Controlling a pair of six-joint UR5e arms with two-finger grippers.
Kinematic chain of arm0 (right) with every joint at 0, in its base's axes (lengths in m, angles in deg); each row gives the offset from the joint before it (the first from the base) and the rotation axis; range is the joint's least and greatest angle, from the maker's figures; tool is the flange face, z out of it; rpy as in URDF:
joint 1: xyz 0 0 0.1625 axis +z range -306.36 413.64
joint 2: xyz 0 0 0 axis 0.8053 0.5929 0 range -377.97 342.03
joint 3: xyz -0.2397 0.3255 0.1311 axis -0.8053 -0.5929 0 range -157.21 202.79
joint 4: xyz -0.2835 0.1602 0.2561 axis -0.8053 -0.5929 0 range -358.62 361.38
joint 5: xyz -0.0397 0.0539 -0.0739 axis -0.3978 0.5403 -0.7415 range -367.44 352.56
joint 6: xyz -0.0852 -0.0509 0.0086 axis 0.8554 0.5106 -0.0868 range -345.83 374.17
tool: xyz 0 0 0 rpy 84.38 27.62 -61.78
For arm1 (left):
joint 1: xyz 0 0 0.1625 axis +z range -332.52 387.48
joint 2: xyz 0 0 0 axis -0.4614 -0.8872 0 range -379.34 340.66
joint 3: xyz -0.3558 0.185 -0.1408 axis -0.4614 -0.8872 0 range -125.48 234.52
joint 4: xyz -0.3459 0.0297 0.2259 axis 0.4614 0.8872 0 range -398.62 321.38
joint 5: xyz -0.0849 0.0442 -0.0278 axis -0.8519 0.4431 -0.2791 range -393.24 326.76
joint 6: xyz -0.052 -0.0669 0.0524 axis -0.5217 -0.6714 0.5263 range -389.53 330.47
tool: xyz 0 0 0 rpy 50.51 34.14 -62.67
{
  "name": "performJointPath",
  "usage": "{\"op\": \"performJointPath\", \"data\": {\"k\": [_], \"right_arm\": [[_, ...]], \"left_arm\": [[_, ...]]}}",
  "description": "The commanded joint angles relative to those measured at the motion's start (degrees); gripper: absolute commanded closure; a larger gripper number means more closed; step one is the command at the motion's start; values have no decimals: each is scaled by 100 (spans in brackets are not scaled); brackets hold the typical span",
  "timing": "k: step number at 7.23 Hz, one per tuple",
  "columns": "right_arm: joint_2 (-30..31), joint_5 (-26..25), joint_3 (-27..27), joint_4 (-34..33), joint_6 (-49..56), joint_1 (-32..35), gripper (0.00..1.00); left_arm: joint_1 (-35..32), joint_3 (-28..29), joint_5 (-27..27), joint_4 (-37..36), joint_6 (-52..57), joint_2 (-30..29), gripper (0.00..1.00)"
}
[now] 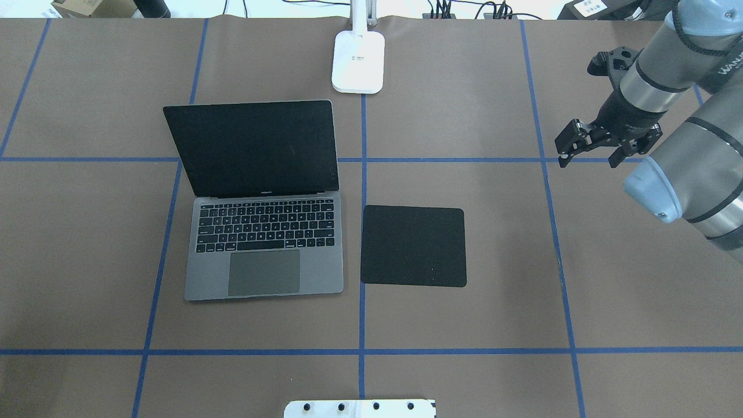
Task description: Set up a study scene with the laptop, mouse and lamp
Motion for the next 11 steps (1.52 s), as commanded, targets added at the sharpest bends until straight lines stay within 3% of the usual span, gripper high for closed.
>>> {"op": "performJointPath", "data": {"k": [1, 11], "right_arm": [[2, -3, 38, 0, 0, -7, 1], [2, -12, 82, 0, -9, -7, 1]], "left_arm": [[177, 91, 0, 60, -270, -155, 0], [503, 144, 0, 217, -596, -147, 2]]}}
